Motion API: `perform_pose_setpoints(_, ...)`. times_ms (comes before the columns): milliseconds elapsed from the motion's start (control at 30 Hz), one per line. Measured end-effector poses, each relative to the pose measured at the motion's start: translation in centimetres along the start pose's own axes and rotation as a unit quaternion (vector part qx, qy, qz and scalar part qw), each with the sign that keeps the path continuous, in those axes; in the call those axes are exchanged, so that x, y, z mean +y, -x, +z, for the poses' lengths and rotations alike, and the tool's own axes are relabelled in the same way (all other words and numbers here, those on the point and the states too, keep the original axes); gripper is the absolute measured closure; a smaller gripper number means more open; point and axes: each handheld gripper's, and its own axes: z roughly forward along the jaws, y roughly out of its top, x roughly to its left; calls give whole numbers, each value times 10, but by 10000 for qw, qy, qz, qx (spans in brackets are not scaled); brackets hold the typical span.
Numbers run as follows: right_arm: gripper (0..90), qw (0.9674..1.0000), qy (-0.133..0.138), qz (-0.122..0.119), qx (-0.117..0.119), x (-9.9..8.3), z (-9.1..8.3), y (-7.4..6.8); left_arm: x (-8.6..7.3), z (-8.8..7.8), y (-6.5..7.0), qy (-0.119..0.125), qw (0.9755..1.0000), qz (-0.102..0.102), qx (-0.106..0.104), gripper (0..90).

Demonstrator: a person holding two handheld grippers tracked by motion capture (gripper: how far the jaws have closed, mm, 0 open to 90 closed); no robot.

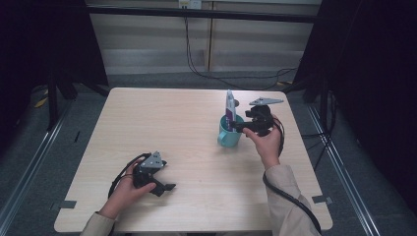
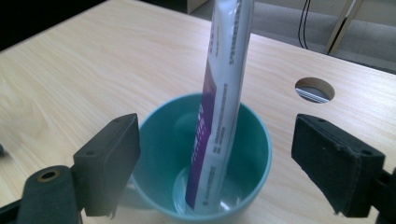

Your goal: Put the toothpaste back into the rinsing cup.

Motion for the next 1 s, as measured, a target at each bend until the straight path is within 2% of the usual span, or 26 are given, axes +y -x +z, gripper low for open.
perform_pose_setpoints(233, 147, 10000, -1, -46, 39, -3, -6, 0, 0, 0, 0, 2, 10000, 4, 1, 74)
perform_pose_setpoints(633, 144, 9995, -186, -117, 217, -11, -15, -1, 0, 0, 0, -9, 10000, 4, -3, 74)
perform_pose_setpoints(1000, 144, 9986, -256, -306, 359, -15, -22, -6, 0, 0, 0, 3, 10000, 4, 4, 74)
